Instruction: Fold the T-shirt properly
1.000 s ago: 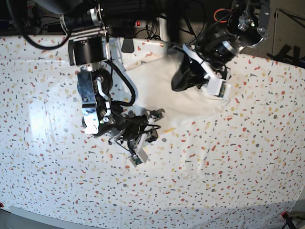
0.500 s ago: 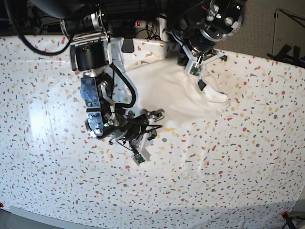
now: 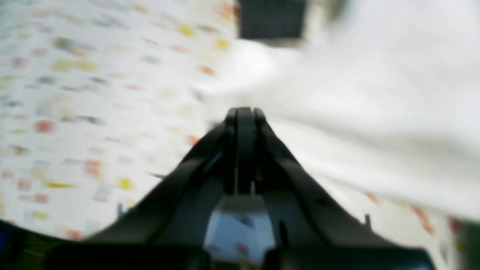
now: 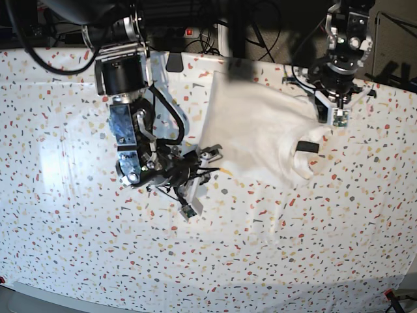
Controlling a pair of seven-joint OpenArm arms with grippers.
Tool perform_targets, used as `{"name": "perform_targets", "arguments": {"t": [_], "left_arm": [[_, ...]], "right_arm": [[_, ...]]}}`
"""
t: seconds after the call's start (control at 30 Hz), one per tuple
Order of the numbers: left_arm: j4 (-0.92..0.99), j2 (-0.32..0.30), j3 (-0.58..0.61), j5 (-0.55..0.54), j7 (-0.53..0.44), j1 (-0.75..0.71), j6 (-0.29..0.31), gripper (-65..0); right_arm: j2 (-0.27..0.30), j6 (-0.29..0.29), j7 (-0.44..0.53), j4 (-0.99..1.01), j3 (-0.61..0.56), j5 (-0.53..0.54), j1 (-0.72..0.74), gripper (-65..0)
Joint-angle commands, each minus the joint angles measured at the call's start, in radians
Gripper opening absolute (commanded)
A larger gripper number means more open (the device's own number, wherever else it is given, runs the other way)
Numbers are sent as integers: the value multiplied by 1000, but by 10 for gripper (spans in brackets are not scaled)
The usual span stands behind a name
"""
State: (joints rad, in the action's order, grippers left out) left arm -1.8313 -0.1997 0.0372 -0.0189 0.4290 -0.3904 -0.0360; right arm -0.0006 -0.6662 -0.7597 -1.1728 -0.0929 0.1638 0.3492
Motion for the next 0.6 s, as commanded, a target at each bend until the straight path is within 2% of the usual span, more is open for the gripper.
{"name": "perform_targets", "arguments": {"t": [0.0, 0.1, 0.3, 0.43, 0.57], "left_arm": [[-13, -3, -5, 3, -38, 3, -1, -650], [7, -3, -4, 3, -51, 14, 3, -650], [175, -3, -4, 4, -69, 76, 6, -650], [294, -2, -4, 0, -130, 140, 7, -650], [389, 5, -3, -15, -161, 211, 74, -650]], "right_arm": [[-4, -9, 14, -16, -1, 19, 13, -650], [-5, -27, 24, -20, -15, -9, -27, -650], [-5, -26, 122, -145, -19, -139, -151, -650], [-5, -26, 138, -246, -19, -139, -239, -650], [-5, -26, 164, -316, -19, -139, -319, -650]]}}
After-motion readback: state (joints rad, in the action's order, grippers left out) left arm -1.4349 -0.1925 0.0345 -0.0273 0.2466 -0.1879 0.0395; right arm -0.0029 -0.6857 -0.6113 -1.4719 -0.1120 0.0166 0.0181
